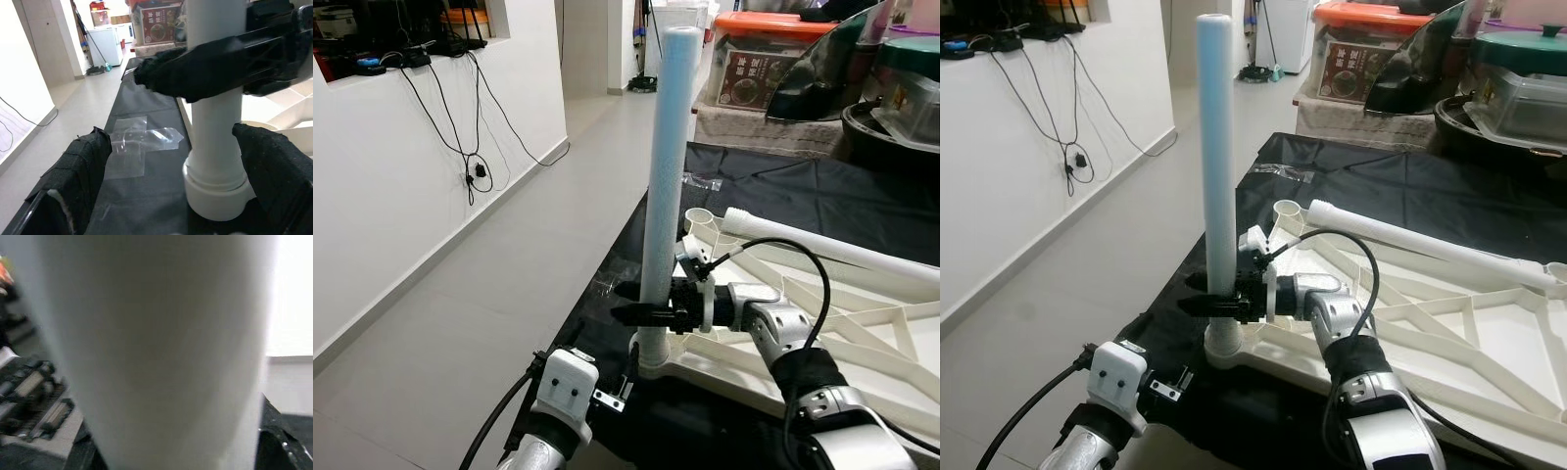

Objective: Building children table

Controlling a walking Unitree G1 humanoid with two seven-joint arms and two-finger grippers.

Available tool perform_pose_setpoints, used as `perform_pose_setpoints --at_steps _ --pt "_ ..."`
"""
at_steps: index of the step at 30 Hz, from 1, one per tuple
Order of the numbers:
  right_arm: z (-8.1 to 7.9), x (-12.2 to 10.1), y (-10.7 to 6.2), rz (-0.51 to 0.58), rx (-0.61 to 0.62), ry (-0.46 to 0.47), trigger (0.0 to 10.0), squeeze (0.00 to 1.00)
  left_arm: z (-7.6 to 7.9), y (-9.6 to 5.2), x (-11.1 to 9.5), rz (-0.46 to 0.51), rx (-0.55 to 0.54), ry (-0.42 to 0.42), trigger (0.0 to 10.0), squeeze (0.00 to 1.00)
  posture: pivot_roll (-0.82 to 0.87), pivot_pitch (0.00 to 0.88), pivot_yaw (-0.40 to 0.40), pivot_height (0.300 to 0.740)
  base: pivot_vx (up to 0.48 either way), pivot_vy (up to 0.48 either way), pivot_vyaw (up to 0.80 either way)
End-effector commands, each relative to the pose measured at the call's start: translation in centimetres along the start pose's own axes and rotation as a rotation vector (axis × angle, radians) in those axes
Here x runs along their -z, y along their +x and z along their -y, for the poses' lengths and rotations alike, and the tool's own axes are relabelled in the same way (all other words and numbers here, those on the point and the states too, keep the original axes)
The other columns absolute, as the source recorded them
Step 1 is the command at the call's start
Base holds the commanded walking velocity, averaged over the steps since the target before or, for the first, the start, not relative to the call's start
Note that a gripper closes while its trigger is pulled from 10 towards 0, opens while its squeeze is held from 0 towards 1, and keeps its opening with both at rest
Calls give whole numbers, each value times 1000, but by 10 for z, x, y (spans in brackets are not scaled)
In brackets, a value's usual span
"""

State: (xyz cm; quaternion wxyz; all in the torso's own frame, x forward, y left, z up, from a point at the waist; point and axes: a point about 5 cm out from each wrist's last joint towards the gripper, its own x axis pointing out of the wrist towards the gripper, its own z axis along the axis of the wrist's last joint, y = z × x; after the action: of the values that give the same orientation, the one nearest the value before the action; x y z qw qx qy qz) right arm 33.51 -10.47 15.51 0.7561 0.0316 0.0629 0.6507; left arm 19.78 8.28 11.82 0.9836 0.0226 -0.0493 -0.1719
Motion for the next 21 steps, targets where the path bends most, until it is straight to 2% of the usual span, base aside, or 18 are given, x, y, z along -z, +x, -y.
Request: perform_pose_setpoints --at_steps 1,2,3,6,7,8,9,10,11,13,14,15,16,17,21 --pt "1 6 7 9 77 -1 0 0 0 -1 4 -23 3 -1 10000 0 94 0 -26 740 0 0 0" --pt "3 5 8 31 121 -18 0 0 0 -1 4 -23 3 -1 10000 0 94 0 -26 740 0 0 0" --pt "8 2 8 72 224 -22 0 0 0 -1 4 -23 3 -1 10000 0 94 0 -26 740 0 0 0" --pt "11 0 8 99 294 -21 0 0 0 -1 4 -23 3 -1 10000 0 94 0 -26 740 0 0 0" --pt "20 -1 5 120 462 -7 0 0 0 -1 4 -24 3 -1 10000 0 85 0 -25 740 0 0 0" --pt "26 -1 3 132 578 5 0 0 0 -1 4 -24 3 -1 10000 0 85 0 -25 740 0 0 0" --pt "37 0 -10 137 845 10 0 0 0 -2 4 -24 4 -1 10000 0 79 0 -19 740 0 0 0" --pt "37 0 -10 137 845 10 0 0 0 -2 4 -24 4 -1 10000 0 79 0 -19 740 0 0 0" --pt "42 5 -29 131 1144 30 0 0 0 -1 4 -25 6 0 10000 0 79 0 -19 740 0 0 0" --pt "42 5 -29 131 1144 30 0 0 0 -1 4 -25 6 0 10000 0 79 0 -19 740 0 0 0" --pt "41 9 -44 138 1342 41 0 0 0 -1 5 -26 7 0 10000 0 79 0 -19 740 0 0 0" --pt "41 9 -44 138 1342 41 0 0 0 -1 5 -26 7 0 10000 0 79 0 -19 740 0 0 0" --pt "35 15 -55 140 1504 68 0 0 -1 -1 5 -26 8 1 10000 0 81 0 -20 740 0 0 0" --pt "28 21 -59 137 1587 92 0 0 -1 -1 4 -26 8 2 10000 0 81 0 -20 740 0 0 0" --pt "17 32 -56 111 1657 141 0 0 -1 -1 4 -25 7 3 10000 0 81 0 -20 740 0 0 0"
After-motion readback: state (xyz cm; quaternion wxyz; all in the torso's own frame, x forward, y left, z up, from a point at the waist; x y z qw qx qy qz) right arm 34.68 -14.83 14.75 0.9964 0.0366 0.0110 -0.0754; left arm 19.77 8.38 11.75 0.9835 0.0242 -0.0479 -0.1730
